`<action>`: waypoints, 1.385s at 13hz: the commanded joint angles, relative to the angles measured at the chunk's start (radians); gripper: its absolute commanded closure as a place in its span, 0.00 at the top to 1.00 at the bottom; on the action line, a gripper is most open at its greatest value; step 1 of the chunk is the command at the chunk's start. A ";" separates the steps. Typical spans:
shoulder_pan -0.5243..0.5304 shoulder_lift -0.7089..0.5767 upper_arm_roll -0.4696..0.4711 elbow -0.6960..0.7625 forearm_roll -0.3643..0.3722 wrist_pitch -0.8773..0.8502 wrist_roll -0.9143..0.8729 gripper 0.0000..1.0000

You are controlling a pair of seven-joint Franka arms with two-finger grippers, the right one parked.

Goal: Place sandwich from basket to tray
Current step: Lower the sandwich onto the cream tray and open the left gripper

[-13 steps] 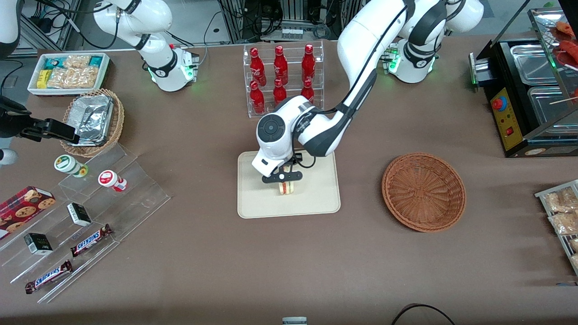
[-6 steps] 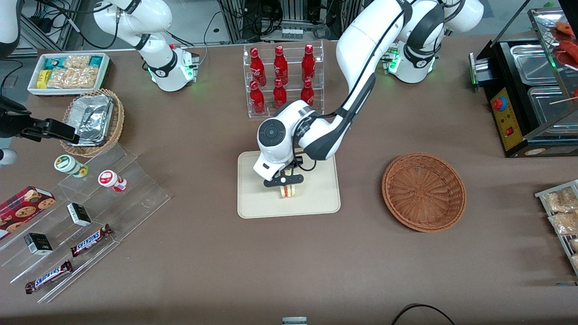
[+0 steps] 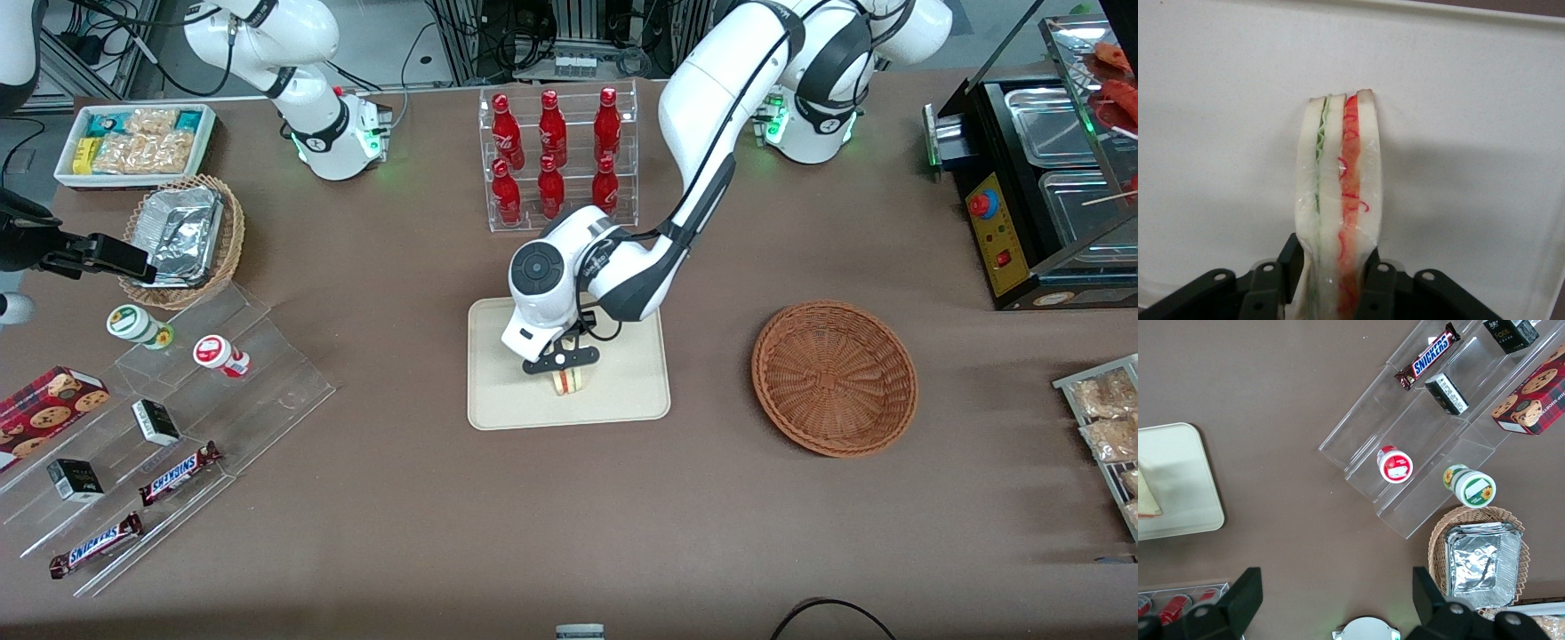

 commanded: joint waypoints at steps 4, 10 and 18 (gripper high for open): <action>-0.007 -0.050 0.008 0.038 0.003 -0.029 -0.019 1.00; 0.004 -0.180 0.016 0.038 0.003 -0.144 0.023 1.00; 0.165 -0.481 0.062 -0.257 0.001 -0.203 0.324 1.00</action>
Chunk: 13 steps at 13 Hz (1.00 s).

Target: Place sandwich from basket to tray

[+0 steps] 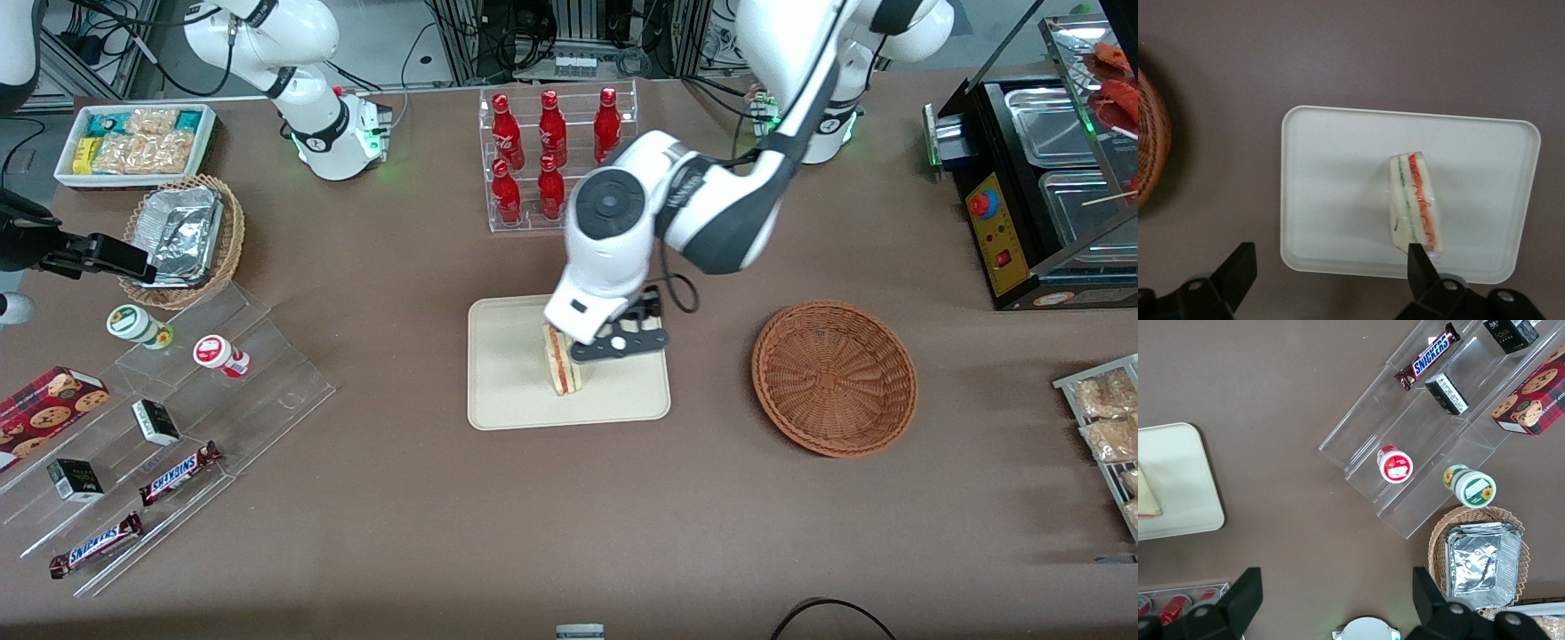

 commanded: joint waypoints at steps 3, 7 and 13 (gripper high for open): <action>0.155 -0.235 -0.004 -0.283 -0.007 0.012 0.252 1.00; 0.304 -0.391 -0.004 -0.434 -0.005 -0.009 0.499 1.00; 0.479 -0.520 -0.001 -0.440 0.010 -0.178 0.734 1.00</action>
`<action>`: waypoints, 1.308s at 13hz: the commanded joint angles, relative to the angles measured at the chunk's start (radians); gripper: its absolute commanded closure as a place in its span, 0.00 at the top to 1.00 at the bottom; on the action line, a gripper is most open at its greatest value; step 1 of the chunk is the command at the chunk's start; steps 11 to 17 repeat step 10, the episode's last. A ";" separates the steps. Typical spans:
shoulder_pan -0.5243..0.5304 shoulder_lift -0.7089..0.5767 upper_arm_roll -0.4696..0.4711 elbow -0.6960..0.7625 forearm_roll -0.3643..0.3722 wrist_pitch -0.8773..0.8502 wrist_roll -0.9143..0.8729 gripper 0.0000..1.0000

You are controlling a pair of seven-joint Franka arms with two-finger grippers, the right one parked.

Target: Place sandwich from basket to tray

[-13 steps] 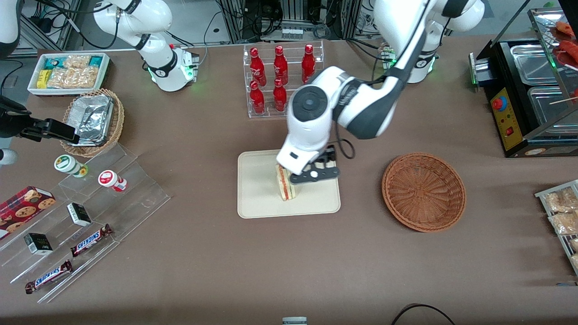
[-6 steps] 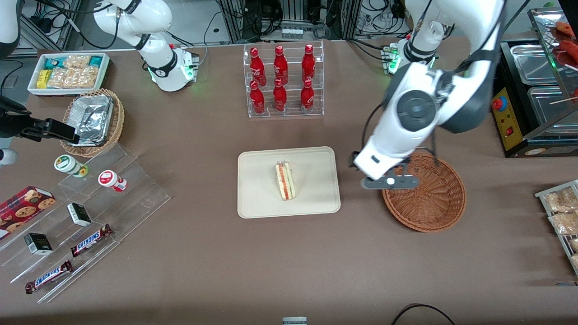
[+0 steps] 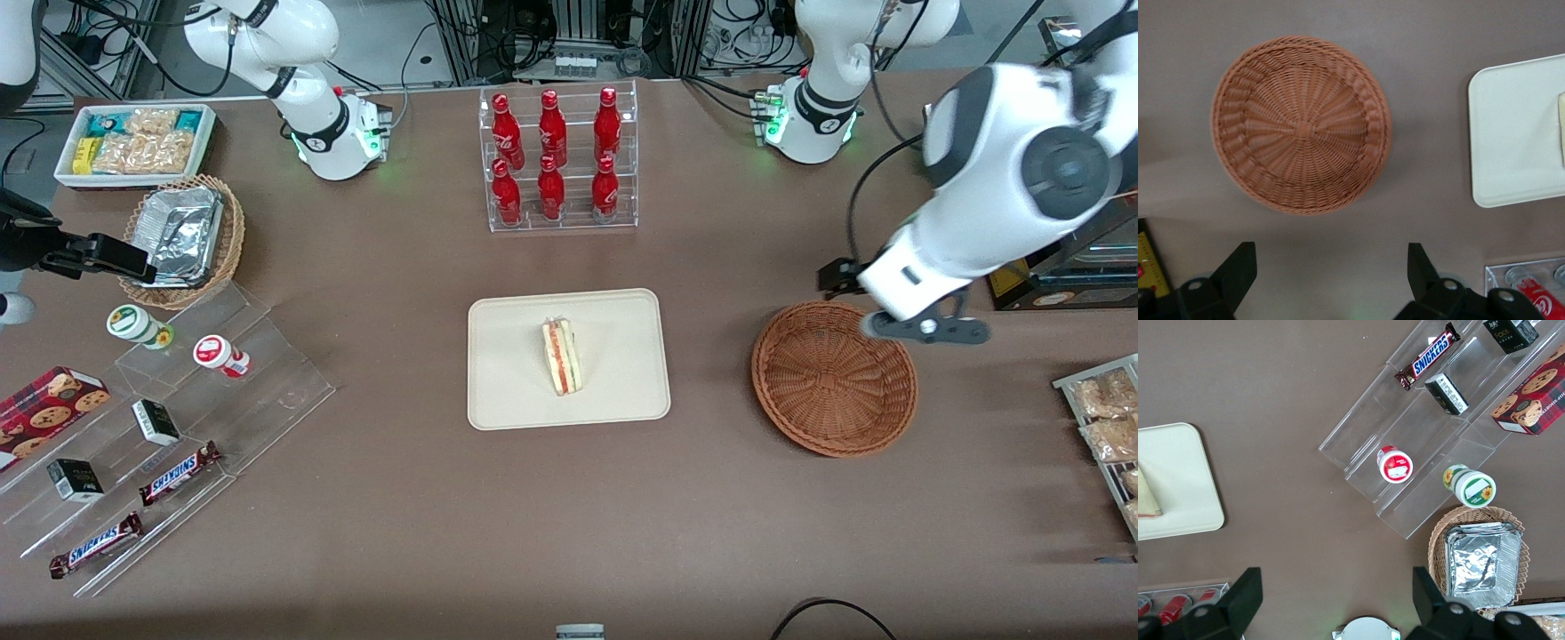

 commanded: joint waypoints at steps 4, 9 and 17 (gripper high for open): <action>0.190 -0.109 -0.108 -0.016 0.035 -0.117 0.109 1.00; 0.235 -0.109 -0.105 0.061 0.036 -0.203 0.158 1.00; 0.235 -0.115 -0.101 0.064 0.036 -0.212 0.166 1.00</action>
